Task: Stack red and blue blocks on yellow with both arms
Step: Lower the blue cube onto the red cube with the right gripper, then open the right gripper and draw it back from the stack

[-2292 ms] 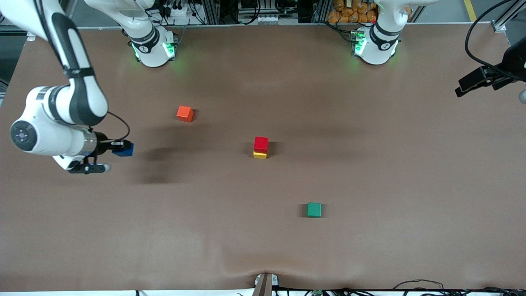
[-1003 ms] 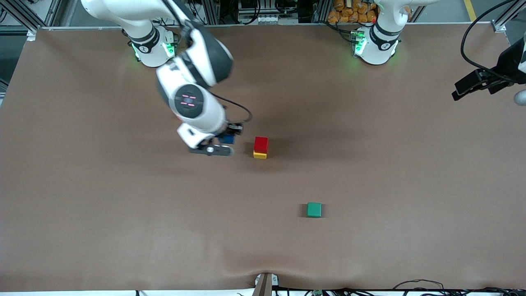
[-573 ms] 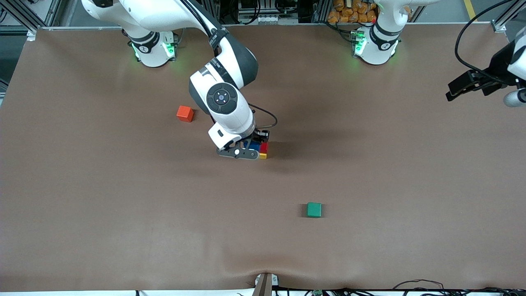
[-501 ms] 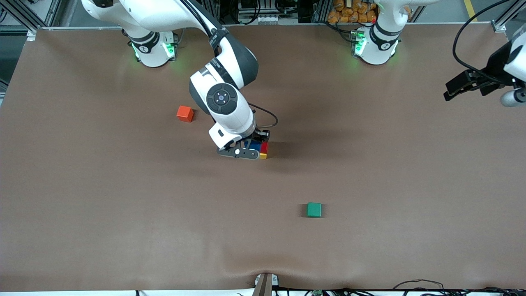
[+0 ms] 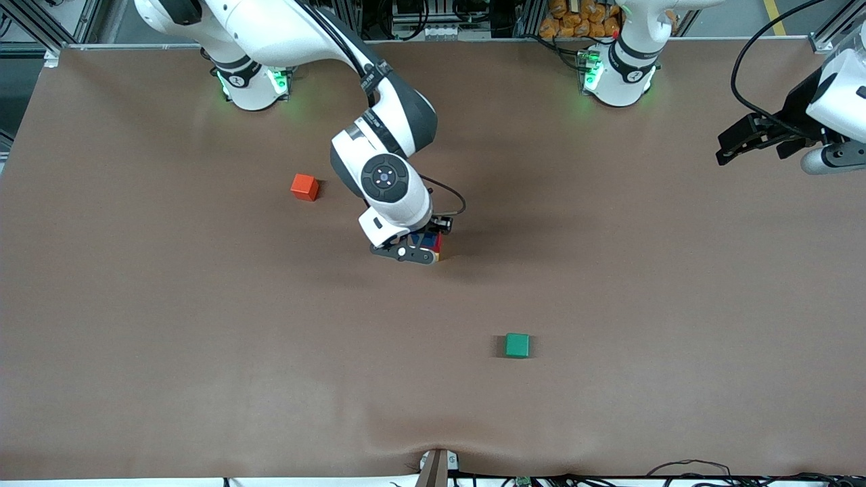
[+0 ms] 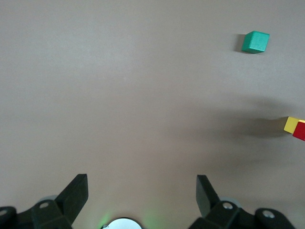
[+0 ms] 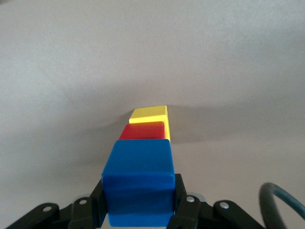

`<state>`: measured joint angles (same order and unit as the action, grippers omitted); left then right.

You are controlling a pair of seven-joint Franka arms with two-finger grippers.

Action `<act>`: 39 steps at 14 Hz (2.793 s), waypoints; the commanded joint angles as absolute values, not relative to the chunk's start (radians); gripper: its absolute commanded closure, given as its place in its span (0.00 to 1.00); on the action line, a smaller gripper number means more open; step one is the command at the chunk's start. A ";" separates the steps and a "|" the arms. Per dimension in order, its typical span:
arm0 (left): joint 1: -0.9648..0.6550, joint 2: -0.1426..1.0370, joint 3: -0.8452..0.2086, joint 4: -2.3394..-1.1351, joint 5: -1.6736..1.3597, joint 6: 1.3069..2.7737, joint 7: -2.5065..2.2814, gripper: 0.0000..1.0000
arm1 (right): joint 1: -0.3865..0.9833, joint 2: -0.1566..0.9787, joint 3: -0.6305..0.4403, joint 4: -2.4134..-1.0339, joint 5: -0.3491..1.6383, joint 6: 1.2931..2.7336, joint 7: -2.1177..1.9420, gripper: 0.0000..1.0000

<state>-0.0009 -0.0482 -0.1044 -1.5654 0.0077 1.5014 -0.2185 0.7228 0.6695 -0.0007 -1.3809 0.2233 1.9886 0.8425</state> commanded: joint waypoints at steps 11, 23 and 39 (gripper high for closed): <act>0.000 -0.055 -0.129 -1.578 0.006 1.493 -0.221 0.00 | 0.749 0.716 -0.015 -1.342 0.241 2.010 0.864 0.88; -0.003 0.002 -0.146 -1.578 0.023 1.525 -0.215 0.00 | 0.750 0.713 -0.015 -1.347 0.233 1.994 0.873 0.00; -0.009 0.046 -0.149 -1.569 0.040 1.637 -0.209 0.00 | 0.480 0.467 -0.043 -1.108 0.221 1.442 0.870 0.00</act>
